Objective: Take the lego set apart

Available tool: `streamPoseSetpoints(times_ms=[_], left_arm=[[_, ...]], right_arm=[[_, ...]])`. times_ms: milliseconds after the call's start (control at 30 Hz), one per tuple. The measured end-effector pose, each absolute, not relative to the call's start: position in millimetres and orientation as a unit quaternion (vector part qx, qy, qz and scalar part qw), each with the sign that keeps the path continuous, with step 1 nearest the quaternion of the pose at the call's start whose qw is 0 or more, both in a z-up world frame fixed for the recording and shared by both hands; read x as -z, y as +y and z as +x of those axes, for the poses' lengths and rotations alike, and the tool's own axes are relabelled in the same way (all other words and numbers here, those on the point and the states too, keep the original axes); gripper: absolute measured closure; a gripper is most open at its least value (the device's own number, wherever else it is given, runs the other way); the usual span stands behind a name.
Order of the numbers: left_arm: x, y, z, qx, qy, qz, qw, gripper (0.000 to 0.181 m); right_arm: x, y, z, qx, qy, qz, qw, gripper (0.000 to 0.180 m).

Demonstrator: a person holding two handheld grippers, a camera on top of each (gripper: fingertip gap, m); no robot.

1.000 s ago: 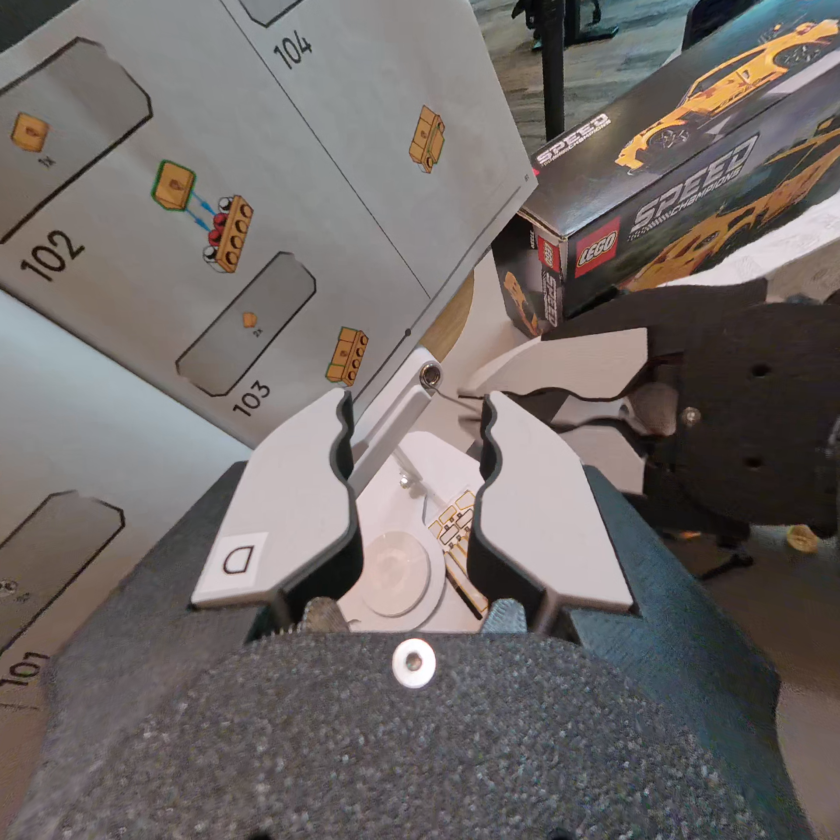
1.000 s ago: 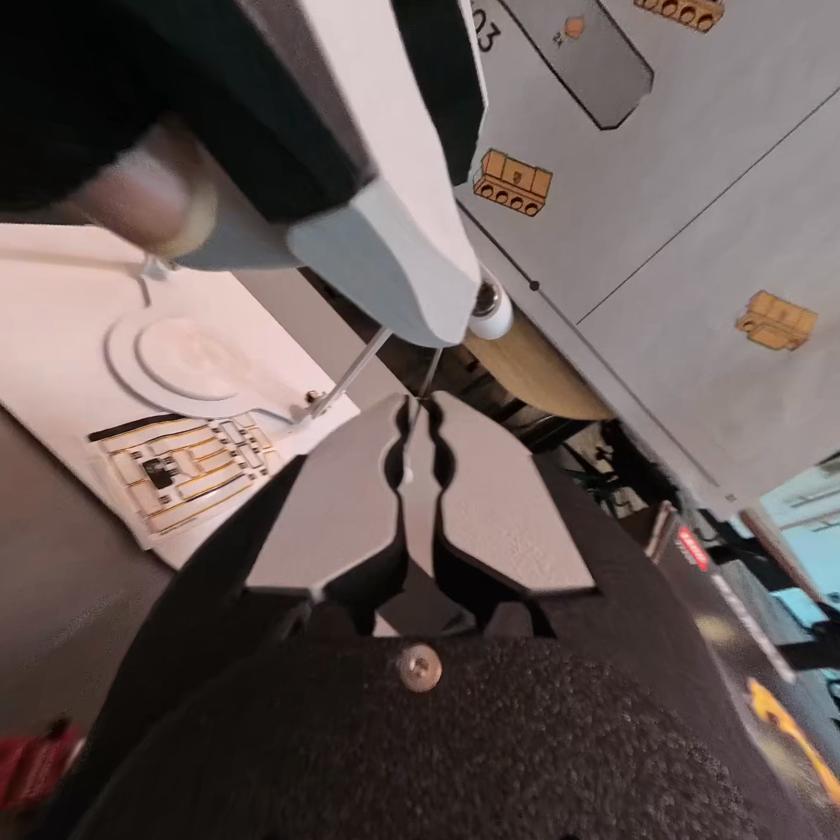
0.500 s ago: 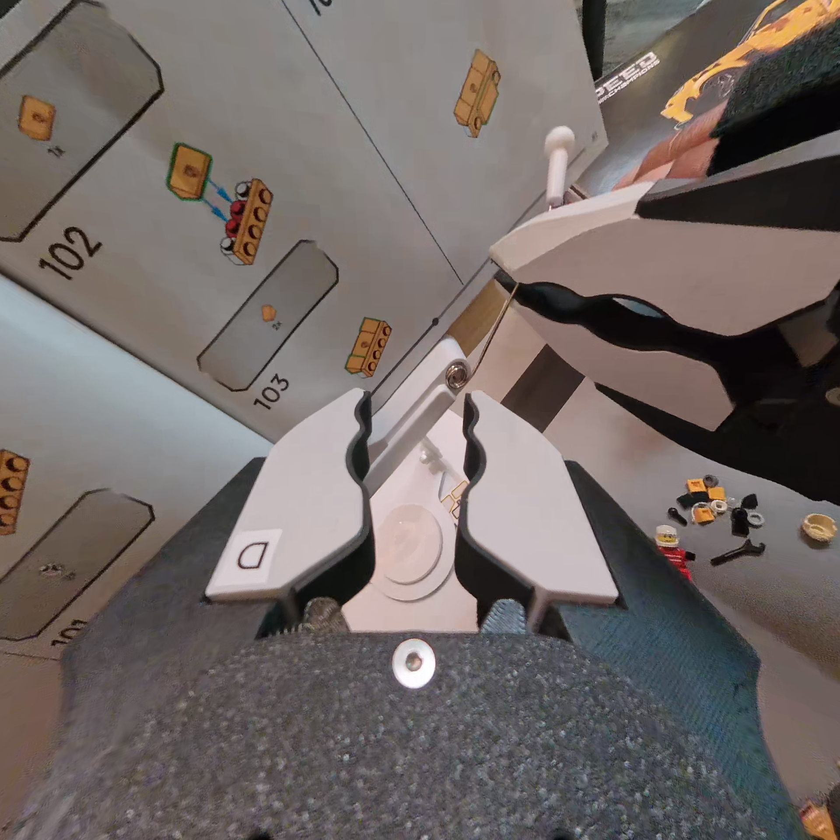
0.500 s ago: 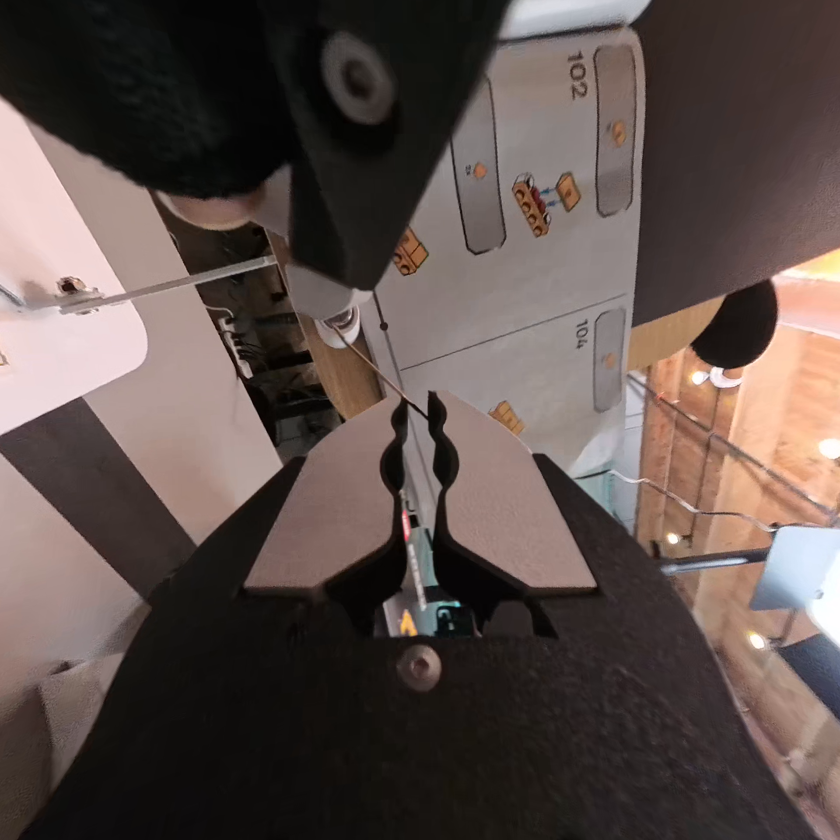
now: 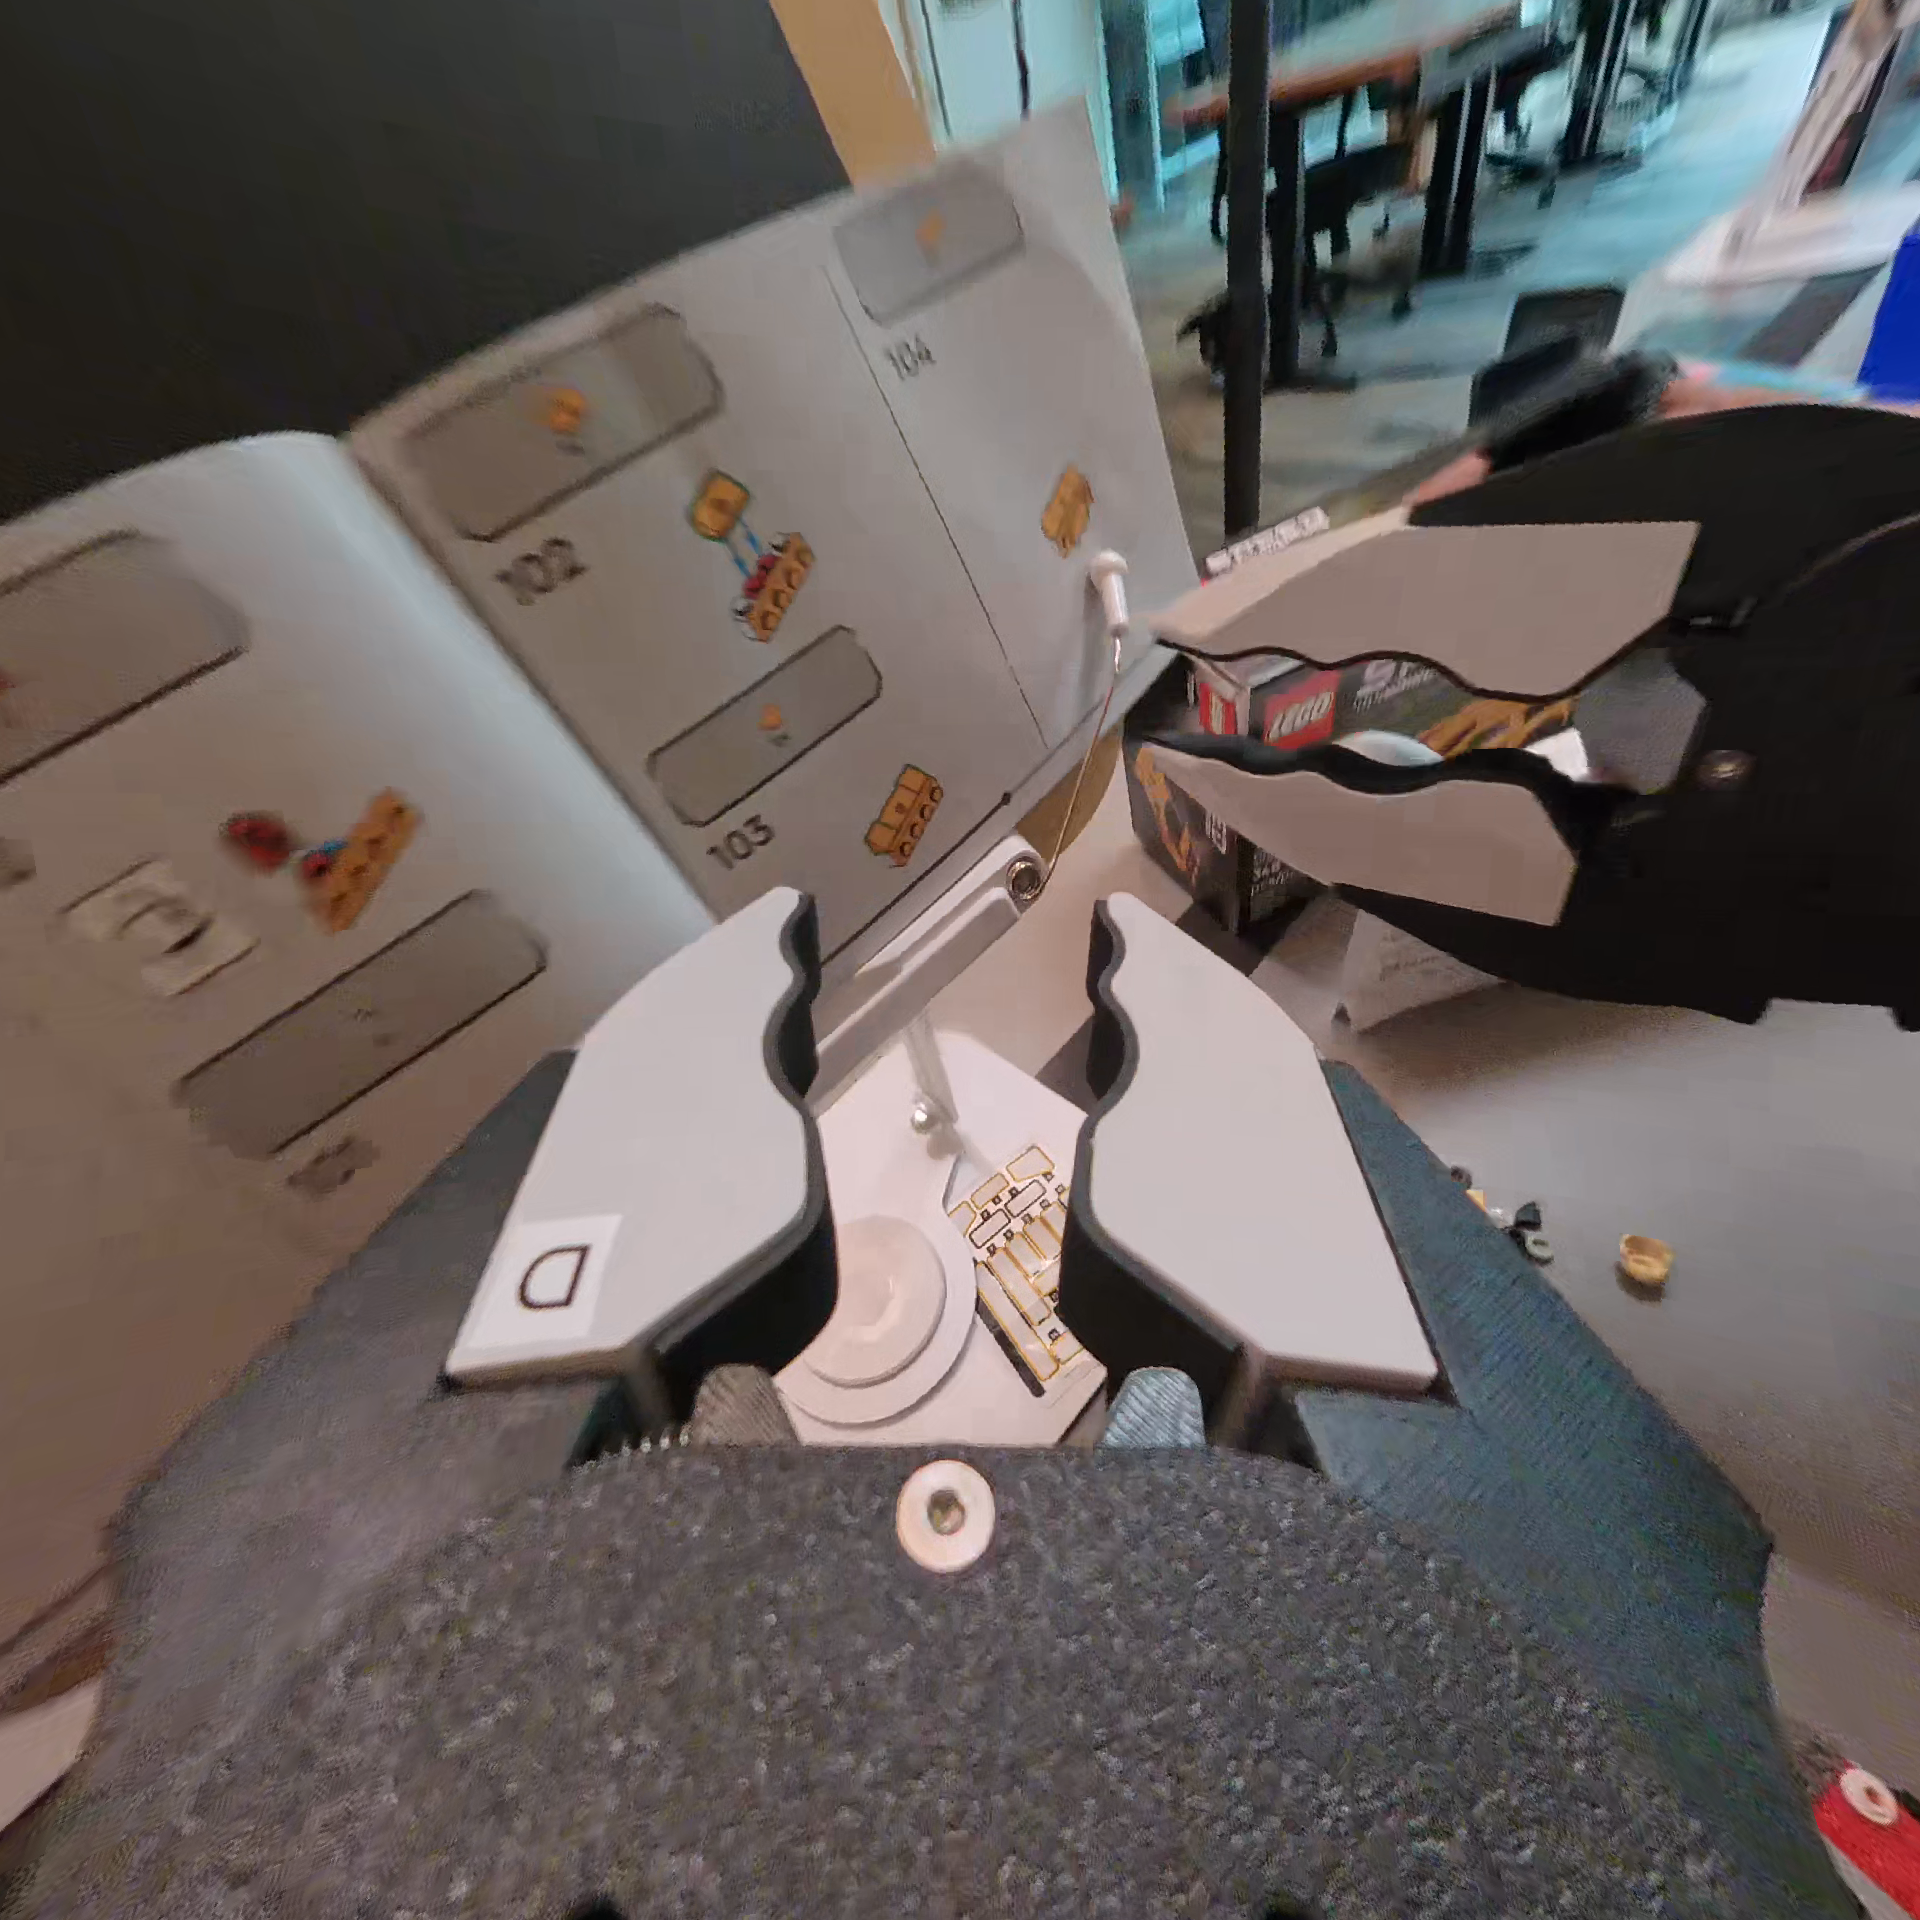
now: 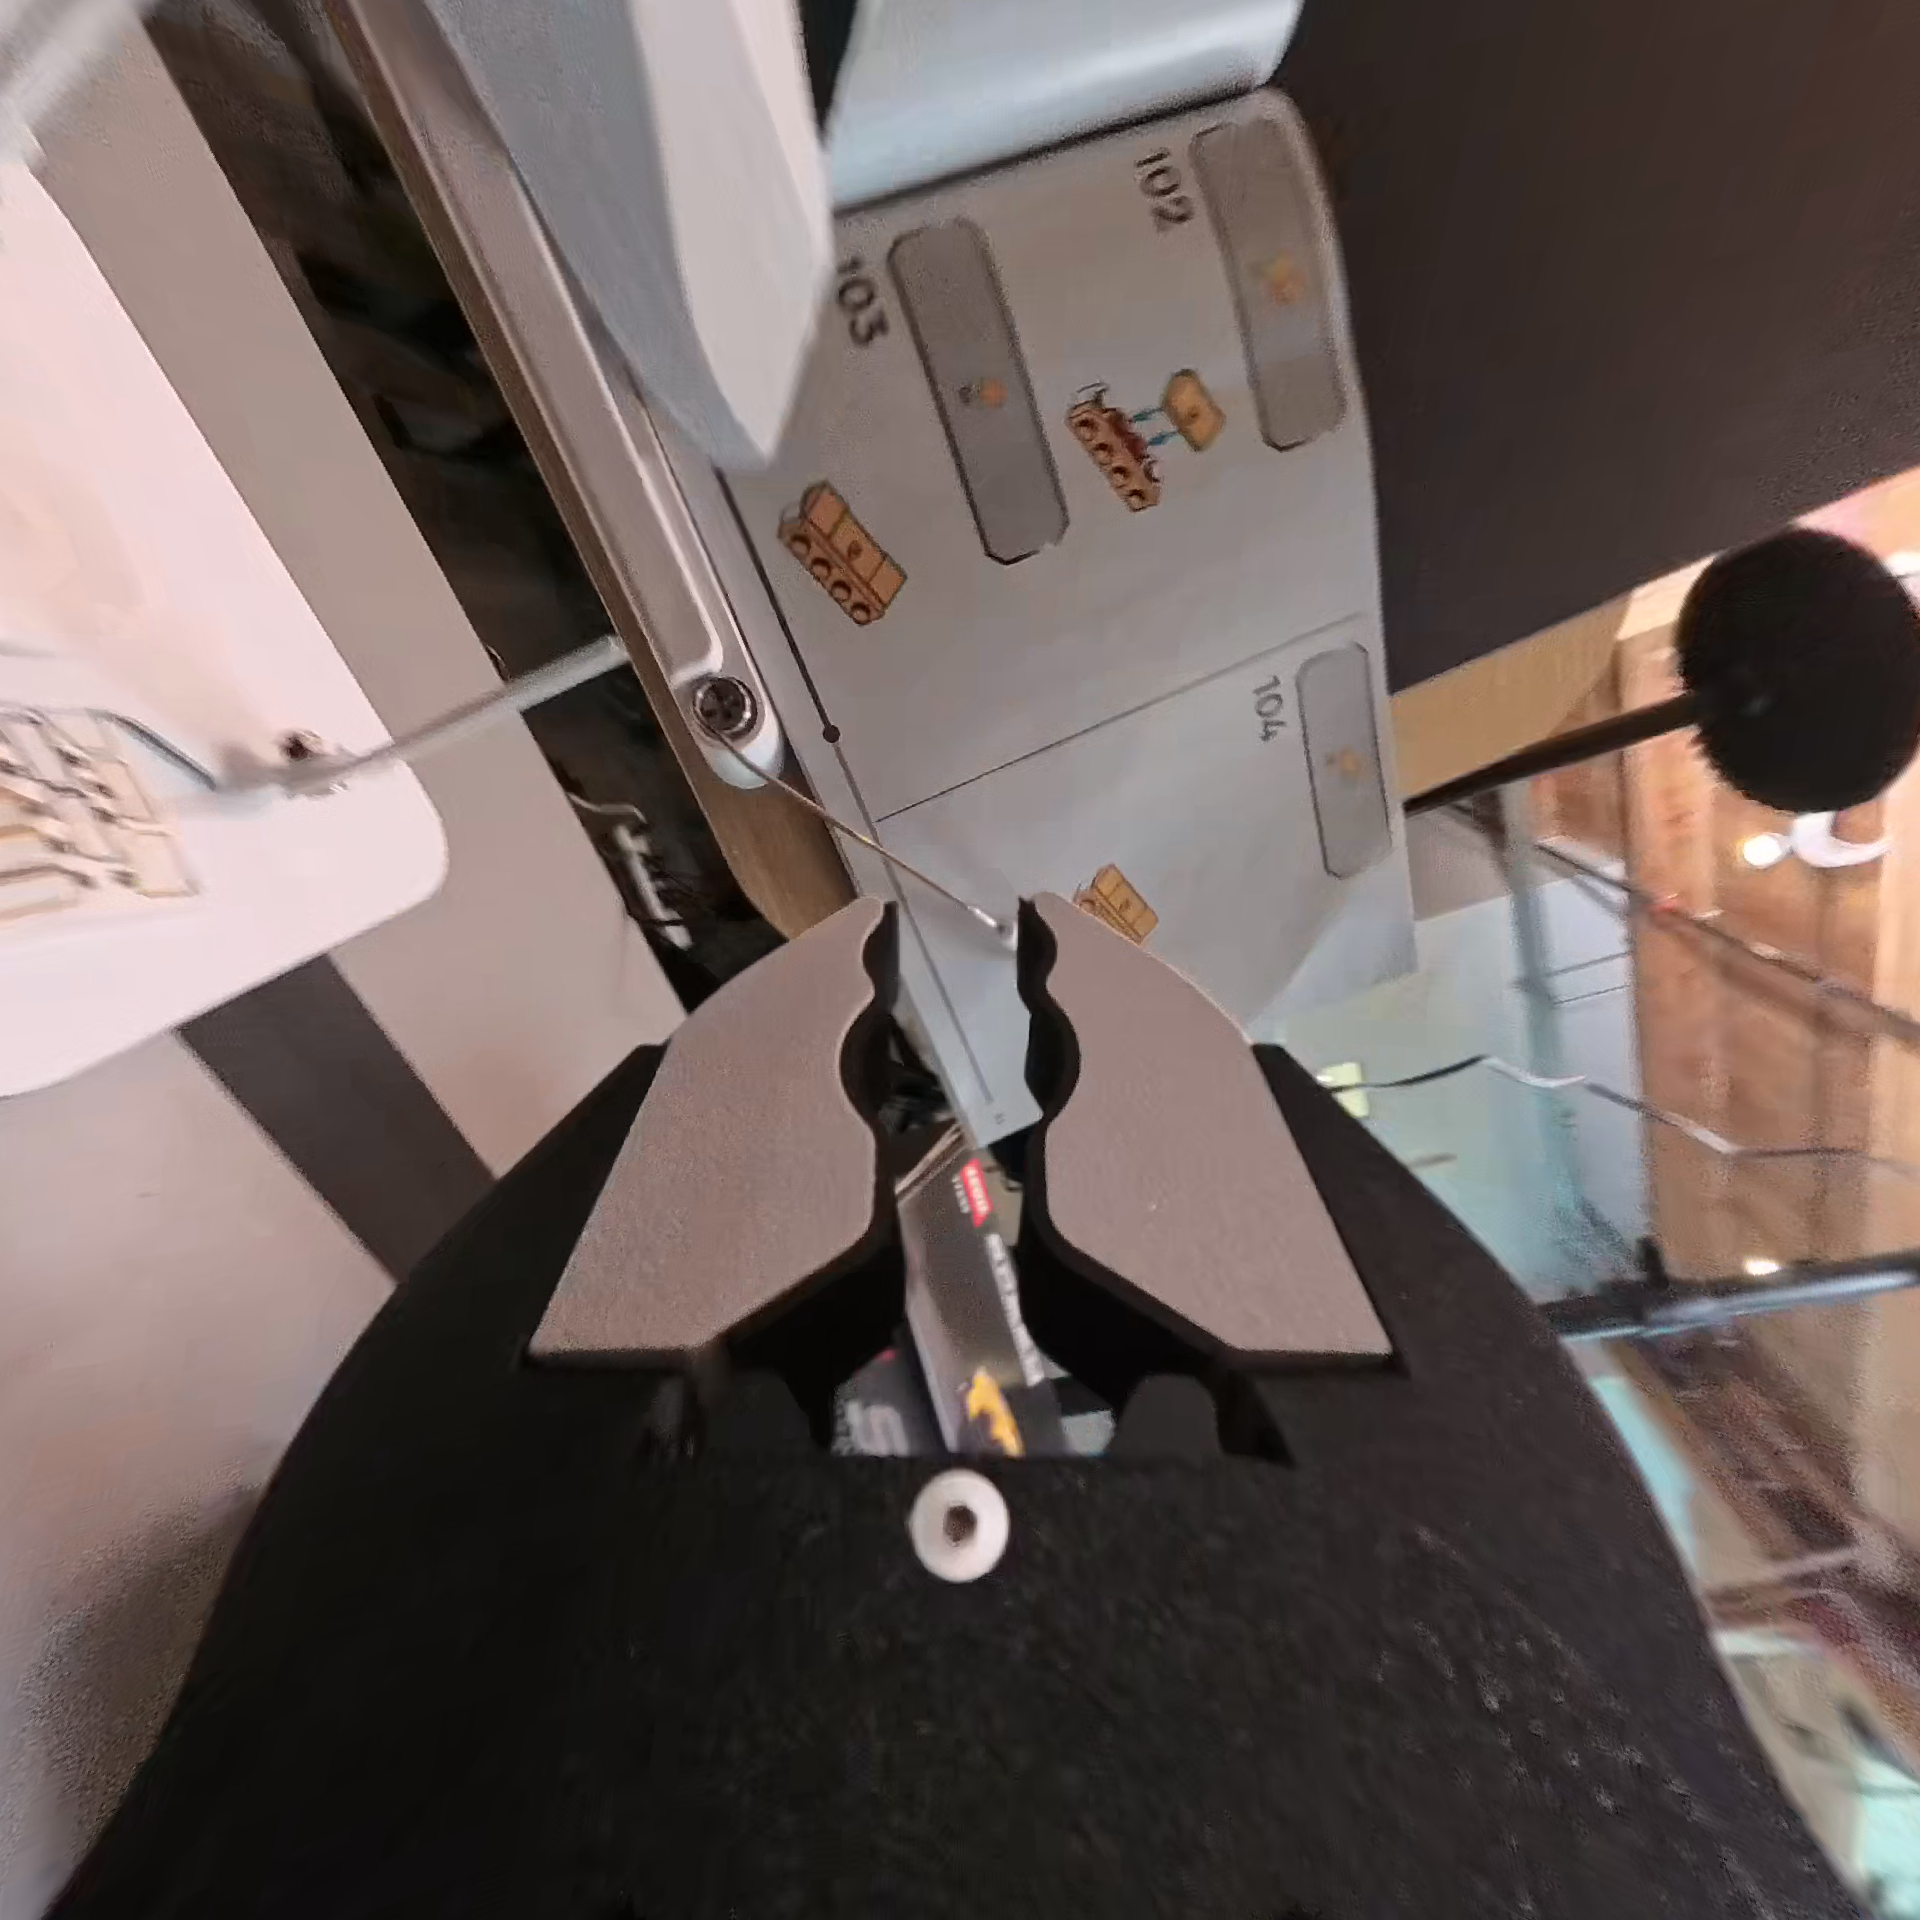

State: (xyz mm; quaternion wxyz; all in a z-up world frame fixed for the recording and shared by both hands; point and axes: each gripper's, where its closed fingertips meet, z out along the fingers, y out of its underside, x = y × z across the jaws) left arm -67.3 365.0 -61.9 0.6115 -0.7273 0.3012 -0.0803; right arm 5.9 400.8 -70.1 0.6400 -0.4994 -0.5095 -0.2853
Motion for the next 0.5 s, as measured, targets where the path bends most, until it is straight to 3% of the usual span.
streamPoseSetpoints(times_ms=[267,433,500], left_arm=[[57.6,314.5,-117.4,0.117,0.231,-0.721,0.642,0.137],[21.0,252.9,-140.5,0.124,0.204,-0.643,0.728,0.177],[10.4,229.1,-148.3,0.121,0.195,-0.623,0.748,0.181]], right_arm=[[78.2,319.7,24.3,0.068,-0.438,-0.582,0.682,0.154],[66.6,277.8,52.8,-0.077,-0.34,-0.628,0.695,0.154],[57.7,264.6,64.6,-0.124,-0.301,-0.639,0.697,0.156]])
